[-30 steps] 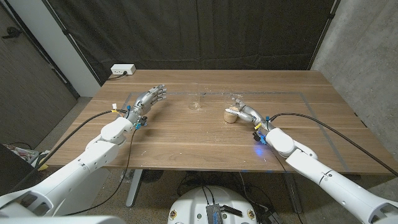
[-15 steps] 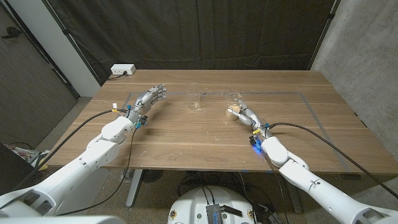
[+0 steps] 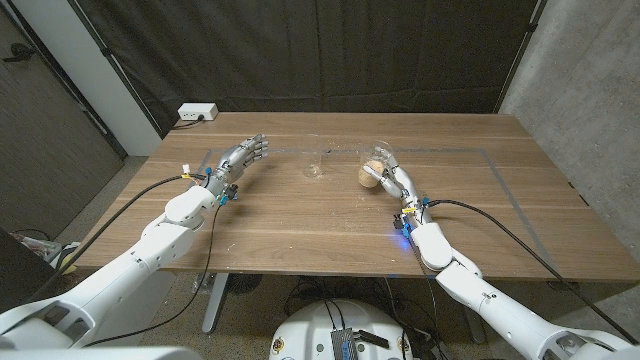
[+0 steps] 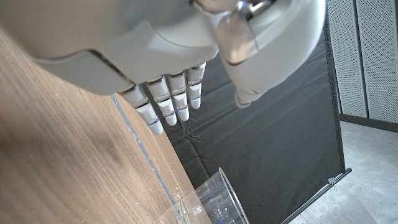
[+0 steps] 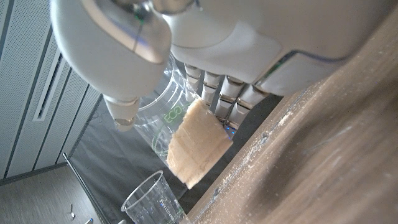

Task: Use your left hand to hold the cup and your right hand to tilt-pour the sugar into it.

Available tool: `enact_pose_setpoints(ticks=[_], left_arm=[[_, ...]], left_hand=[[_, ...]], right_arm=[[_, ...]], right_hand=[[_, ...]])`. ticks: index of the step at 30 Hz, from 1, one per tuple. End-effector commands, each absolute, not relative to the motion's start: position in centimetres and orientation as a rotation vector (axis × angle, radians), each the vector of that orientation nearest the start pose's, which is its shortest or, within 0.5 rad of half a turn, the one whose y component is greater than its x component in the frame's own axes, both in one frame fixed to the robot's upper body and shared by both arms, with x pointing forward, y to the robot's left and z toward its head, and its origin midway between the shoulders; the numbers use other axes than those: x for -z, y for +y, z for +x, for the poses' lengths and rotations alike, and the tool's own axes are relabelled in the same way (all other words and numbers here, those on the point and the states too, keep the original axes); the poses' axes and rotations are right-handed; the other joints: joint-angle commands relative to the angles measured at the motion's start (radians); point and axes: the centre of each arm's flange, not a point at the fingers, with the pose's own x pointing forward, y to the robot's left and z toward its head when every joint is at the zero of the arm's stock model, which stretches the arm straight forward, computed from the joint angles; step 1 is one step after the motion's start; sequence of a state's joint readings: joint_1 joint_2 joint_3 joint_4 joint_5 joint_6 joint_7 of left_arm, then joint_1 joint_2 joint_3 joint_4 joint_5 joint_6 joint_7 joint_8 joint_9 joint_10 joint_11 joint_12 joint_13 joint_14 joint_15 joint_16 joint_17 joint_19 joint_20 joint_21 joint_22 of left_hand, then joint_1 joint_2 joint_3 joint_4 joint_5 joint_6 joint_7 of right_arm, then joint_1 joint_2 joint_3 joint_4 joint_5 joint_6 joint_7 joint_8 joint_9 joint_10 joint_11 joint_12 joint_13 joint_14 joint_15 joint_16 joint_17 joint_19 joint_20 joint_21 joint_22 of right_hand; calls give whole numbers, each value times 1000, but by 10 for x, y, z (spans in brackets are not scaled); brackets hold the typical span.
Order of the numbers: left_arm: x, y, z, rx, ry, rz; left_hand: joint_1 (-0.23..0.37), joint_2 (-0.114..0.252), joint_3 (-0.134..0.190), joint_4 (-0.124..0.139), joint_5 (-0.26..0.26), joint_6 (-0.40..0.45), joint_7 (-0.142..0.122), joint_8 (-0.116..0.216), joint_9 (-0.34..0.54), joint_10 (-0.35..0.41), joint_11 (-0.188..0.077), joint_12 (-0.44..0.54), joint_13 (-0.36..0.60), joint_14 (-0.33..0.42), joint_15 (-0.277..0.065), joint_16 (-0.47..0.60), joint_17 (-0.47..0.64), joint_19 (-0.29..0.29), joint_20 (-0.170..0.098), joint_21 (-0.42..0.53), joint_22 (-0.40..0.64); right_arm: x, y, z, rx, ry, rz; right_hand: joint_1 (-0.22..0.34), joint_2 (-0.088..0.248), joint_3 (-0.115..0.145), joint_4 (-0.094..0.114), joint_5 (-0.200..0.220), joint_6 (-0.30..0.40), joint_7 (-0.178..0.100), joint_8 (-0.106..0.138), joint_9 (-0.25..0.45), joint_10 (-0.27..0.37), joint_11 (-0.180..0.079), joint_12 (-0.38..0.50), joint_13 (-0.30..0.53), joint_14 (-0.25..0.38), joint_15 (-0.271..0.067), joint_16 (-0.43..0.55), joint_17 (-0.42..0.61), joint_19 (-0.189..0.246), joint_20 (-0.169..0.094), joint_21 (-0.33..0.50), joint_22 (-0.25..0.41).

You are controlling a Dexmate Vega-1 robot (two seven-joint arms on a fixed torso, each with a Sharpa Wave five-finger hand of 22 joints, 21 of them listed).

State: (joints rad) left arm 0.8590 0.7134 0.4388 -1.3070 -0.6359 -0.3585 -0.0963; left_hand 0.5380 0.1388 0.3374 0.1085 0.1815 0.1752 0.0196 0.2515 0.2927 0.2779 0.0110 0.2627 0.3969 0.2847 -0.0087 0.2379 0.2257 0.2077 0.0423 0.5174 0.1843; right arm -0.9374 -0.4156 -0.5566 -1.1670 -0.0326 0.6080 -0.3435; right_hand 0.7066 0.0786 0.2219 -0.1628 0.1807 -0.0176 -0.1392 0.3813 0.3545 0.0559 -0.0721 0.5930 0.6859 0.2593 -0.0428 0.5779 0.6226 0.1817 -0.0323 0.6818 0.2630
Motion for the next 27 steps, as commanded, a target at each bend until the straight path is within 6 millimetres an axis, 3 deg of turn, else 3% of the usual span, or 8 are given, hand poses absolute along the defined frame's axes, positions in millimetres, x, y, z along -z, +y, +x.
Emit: enact_pose_setpoints(ticks=[1,11,27], left_arm=[[38,338,636,238,-583,195],[42,337,639,245,-576,194],[44,338,636,238,-570,236]], left_hand=[[3,-6,7,-3,6,5,-5,-1,0,10,-7,-1,2,10,-3,7,3,10,0,-4,1],[5,-7,10,-7,6,5,-5,-1,0,10,-7,-2,2,15,-2,10,6,12,1,-6,2],[13,-10,17,-18,7,2,-12,-3,-1,13,-11,-3,3,19,-8,12,8,15,0,-9,3]], right_arm=[[140,-192,615,-164,-716,-442],[108,-207,603,-194,-670,-528],[76,-220,598,-193,-682,-541]], right_hand=[[20,0,-6,4,0,1,-6,10,11,-14,1,17,26,-8,-148,22,35,2,-12,9,4],[29,-6,-16,7,0,-10,-8,16,25,-20,11,41,58,-19,-147,50,79,3,-8,17,5],[48,-11,-24,6,1,-4,-7,28,40,-18,15,67,89,-17,-149,84,123,17,-7,28,5]])
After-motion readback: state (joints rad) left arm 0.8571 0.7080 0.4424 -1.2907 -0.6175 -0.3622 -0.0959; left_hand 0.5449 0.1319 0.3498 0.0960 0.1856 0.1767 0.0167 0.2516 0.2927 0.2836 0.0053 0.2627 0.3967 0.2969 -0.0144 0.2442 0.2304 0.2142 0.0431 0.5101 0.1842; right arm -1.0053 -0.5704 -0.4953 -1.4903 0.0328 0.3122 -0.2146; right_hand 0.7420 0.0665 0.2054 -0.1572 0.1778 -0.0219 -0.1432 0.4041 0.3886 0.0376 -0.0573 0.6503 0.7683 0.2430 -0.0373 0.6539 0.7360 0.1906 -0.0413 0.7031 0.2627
